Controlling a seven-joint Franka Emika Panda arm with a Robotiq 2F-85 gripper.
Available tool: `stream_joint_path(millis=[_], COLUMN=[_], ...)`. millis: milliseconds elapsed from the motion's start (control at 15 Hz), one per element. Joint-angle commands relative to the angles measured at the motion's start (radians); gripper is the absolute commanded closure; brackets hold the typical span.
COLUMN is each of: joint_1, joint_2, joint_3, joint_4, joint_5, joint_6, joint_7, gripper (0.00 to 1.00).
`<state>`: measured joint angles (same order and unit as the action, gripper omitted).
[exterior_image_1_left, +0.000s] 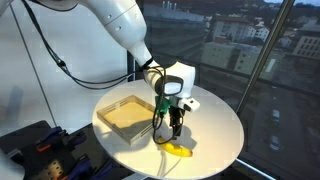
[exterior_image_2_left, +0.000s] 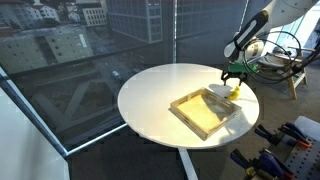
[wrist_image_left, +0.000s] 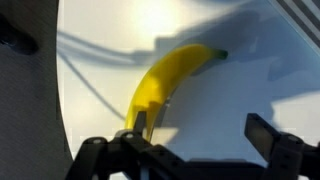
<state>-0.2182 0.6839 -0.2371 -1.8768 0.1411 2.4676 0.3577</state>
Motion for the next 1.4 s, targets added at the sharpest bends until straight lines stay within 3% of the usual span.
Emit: stream_joint_path(millis=[0,1333], joint_1=[-0.009,-0.014], joint_2=[0.0,-0.075], joint_3=[0.004,0.049], joint_4=[0.024,-0.007], joint_5=[0.016,0.003], joint_6=[-0.028,-0.016], joint_7=[-0.014,-0.186], gripper=[0.0,0.0])
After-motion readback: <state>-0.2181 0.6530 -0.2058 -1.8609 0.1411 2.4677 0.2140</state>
